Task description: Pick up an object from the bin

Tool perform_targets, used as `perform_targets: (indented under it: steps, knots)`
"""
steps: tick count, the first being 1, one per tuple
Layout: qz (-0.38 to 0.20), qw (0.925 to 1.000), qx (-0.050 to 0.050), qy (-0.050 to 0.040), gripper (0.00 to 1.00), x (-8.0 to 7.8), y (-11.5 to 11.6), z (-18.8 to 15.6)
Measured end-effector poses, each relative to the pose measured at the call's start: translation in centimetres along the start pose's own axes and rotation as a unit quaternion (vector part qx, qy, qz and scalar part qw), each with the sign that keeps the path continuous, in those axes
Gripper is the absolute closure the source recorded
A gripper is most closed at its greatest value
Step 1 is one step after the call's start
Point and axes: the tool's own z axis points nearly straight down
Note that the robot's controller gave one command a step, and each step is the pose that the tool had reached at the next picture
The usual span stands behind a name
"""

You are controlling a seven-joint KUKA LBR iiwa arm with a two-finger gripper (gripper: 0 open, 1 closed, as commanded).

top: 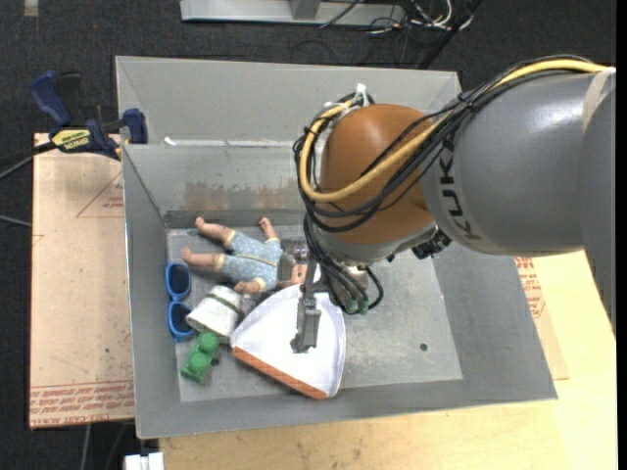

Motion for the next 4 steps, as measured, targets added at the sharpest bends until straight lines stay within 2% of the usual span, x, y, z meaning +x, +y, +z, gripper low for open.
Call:
perform_targets:
  steps: [1,2,3,4]
  knots:
    - [0.001,1.0000,-0.001,-0.0036,0.00,-0.1,-0.1,-0.5]
    - [-0.021,0.9998,-0.002,-0.0068,0.00,-0.8,-0.8,2.8]
    - [-0.084,0.9965,0.000,-0.0009,0.00,-1.7,-1.6,6.0]
    - [-0.122,0.9925,-0.001,-0.0051,0.00,-2.8,-1.6,7.4]
